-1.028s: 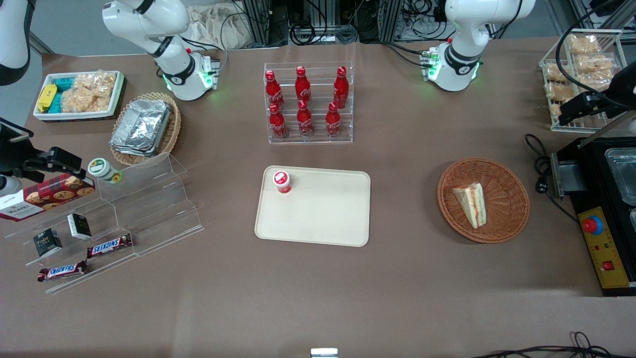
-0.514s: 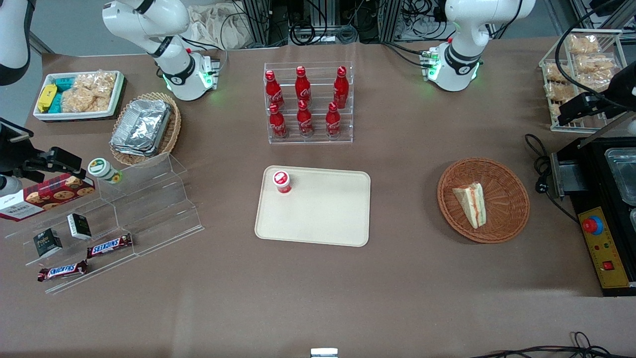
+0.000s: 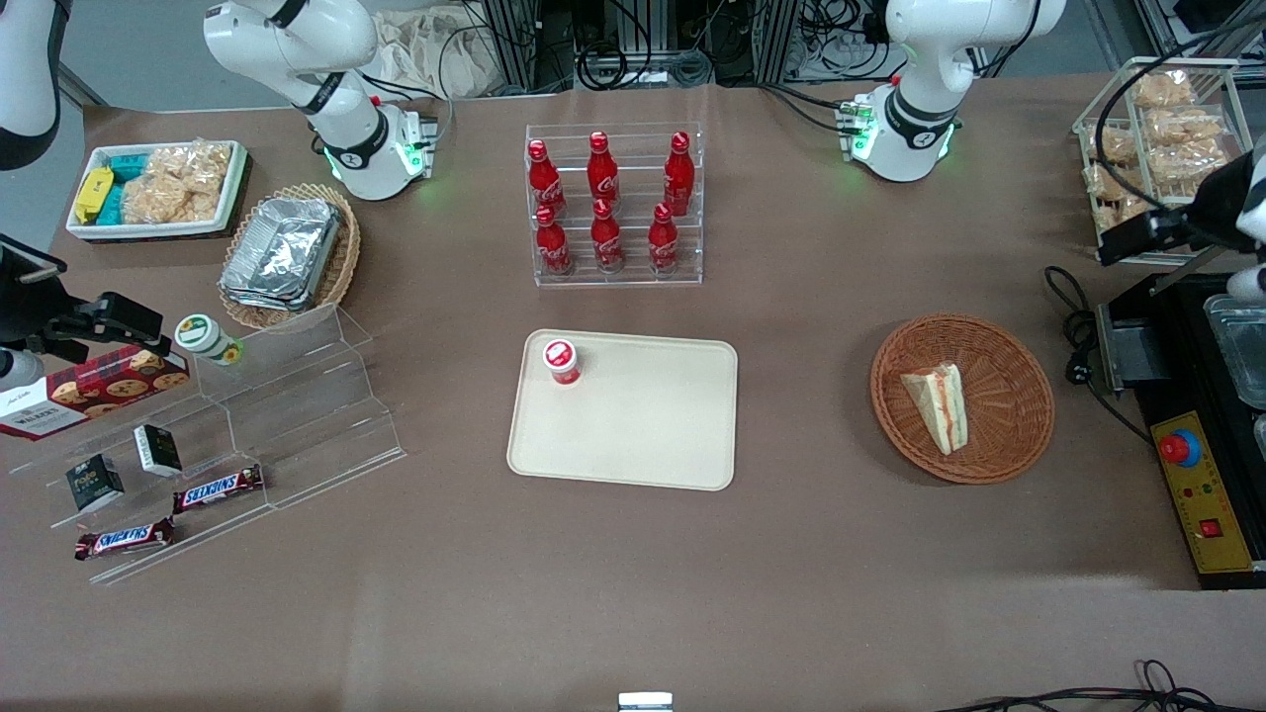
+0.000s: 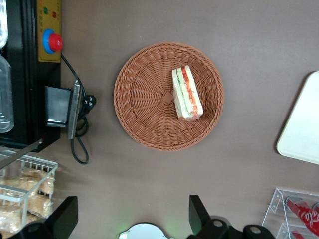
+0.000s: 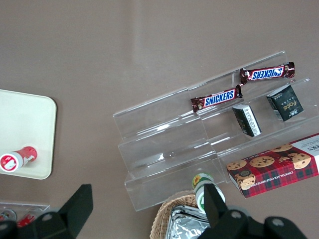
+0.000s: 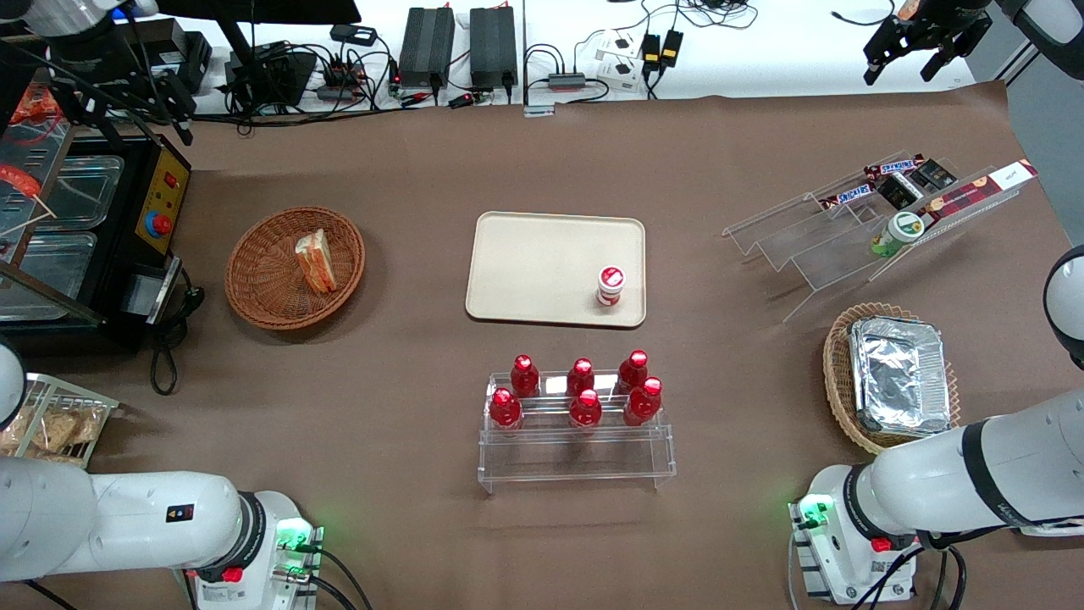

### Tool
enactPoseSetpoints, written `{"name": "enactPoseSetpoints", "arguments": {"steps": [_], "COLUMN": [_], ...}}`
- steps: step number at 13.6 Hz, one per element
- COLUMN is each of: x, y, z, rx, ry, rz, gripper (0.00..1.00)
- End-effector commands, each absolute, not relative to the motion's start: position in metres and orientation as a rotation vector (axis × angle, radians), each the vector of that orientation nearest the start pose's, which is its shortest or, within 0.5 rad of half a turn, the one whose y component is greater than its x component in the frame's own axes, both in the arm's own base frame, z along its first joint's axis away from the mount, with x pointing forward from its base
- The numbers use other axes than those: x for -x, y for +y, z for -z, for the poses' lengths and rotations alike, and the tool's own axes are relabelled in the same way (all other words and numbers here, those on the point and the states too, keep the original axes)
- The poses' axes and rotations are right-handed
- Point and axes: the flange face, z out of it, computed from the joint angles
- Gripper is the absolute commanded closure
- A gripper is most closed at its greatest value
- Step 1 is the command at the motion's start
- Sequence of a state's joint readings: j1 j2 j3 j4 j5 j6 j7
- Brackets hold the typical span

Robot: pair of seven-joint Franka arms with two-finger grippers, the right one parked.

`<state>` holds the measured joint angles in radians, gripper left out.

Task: Place sandwich from basket to tray
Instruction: 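Lower the open left gripper over the sandwich in the wicker basket, then close the left gripper on the sandwich and lift it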

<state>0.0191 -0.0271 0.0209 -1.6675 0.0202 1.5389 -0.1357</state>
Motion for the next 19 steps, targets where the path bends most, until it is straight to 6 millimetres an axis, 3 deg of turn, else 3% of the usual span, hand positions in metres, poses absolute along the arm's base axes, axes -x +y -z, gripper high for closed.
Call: {"name": "enactPoseSetpoints", "arguments": {"steps": [1, 7, 10, 14, 19], "x": [-0.561, -0.584, -0.595, -0.588, -0.577], "y": [0.017, -0.036, -0.044, -0.044, -0.048], "z": [-0.537, -0.405, -0.354, -0.301, -0.261], "rx": [3.086, 3.044, 3.034, 3.037, 3.040], "ry": [-0.357, -0.523, -0.536, -0.553, -0.592], "rz": [-0.173, -0.175, -0.201, -0.184, -0.160], "gripper": [0.00, 0.00, 0.00, 0.00, 0.00]}}
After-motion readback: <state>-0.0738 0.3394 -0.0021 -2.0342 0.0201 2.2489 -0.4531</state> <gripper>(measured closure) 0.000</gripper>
